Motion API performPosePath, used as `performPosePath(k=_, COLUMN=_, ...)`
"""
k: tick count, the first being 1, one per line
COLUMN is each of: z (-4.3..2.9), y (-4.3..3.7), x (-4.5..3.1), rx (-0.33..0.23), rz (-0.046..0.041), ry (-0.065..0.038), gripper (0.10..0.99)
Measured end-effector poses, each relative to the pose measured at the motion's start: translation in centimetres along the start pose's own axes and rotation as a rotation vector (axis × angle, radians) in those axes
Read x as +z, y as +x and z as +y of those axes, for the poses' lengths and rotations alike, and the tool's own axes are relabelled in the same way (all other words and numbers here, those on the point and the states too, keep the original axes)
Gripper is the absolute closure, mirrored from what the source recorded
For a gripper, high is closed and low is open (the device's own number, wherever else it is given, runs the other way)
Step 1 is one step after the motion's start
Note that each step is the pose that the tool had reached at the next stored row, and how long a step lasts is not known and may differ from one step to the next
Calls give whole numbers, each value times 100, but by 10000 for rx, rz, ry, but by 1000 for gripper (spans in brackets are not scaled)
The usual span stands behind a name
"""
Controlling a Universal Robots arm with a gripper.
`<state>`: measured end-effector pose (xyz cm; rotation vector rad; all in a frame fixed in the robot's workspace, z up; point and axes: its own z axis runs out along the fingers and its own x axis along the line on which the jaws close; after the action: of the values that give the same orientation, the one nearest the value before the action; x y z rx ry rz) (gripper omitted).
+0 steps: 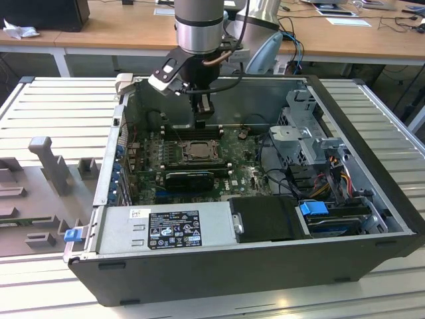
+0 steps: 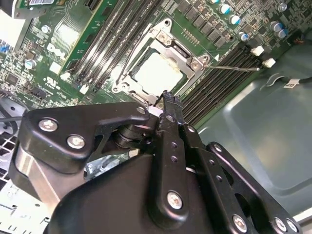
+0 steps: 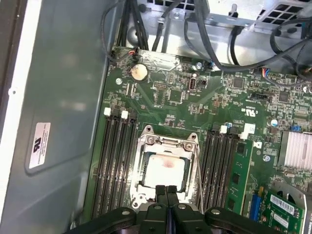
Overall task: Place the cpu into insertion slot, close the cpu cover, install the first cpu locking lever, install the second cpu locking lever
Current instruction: 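Install the first cpu locking lever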
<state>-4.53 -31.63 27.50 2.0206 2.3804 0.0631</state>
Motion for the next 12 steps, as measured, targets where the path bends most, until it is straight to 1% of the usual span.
performPosePath(k=12, z=0, y=0, x=0, rx=-822, rz=35, ry=10, gripper=980)
